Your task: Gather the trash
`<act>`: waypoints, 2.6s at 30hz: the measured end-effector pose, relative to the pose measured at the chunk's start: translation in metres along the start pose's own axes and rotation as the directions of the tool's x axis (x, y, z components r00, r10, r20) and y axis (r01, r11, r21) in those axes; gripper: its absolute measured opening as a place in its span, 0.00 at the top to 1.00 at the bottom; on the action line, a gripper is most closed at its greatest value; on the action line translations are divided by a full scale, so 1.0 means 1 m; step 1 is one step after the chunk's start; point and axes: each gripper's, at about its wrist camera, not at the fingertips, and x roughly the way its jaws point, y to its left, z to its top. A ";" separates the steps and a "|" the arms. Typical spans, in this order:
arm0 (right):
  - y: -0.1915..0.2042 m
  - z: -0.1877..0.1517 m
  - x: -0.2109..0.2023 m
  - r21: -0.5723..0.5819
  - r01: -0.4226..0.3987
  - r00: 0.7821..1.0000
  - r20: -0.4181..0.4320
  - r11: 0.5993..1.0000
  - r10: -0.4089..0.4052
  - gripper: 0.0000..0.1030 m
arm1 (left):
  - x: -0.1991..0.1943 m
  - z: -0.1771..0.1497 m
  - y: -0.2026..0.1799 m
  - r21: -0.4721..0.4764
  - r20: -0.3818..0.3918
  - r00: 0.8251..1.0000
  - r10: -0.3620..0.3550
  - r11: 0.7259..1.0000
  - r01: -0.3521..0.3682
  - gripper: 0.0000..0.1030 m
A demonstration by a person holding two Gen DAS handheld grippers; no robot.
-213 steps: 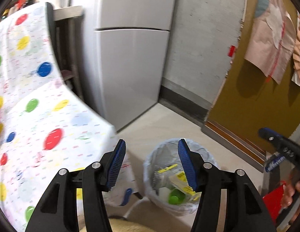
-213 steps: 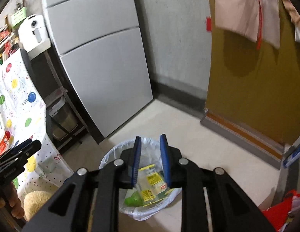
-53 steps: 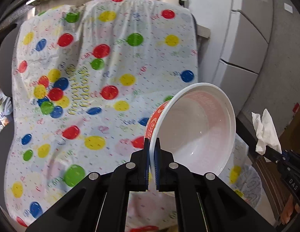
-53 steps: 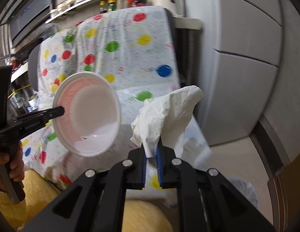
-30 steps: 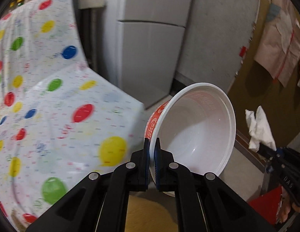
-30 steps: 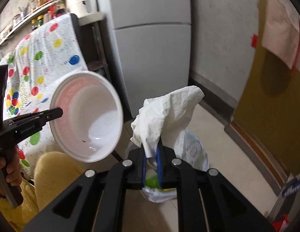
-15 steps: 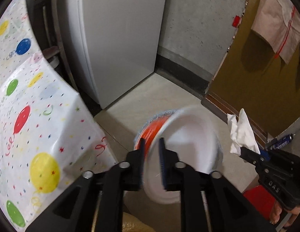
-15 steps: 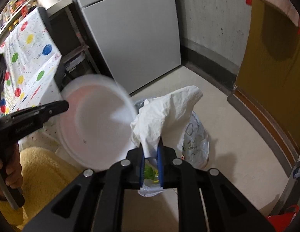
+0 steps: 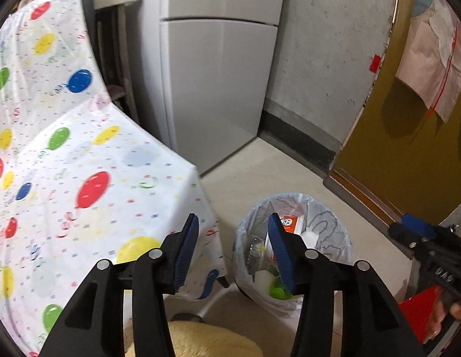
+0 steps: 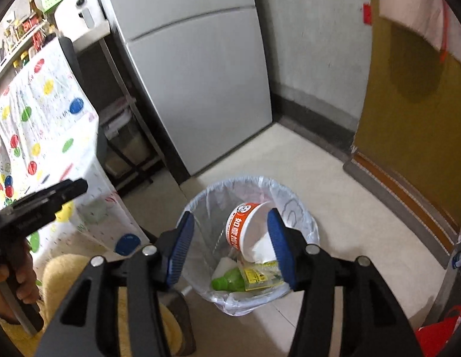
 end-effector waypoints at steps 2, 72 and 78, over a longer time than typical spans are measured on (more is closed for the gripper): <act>0.008 0.000 -0.017 -0.006 0.022 0.999 0.029 1.000 -0.021 0.44 | -0.010 -0.001 0.006 0.000 0.007 1.000 0.011 1.000 -0.011 0.49; 0.103 -0.011 -0.103 -0.118 0.188 0.982 0.005 0.975 -0.189 0.06 | -0.155 -0.031 0.049 0.007 0.026 0.992 0.121 0.993 -0.121 0.13; 0.103 -0.012 -0.103 -0.119 0.187 0.982 0.006 0.975 -0.188 0.06 | -0.155 -0.030 0.049 0.003 0.027 0.992 0.119 0.993 -0.120 0.13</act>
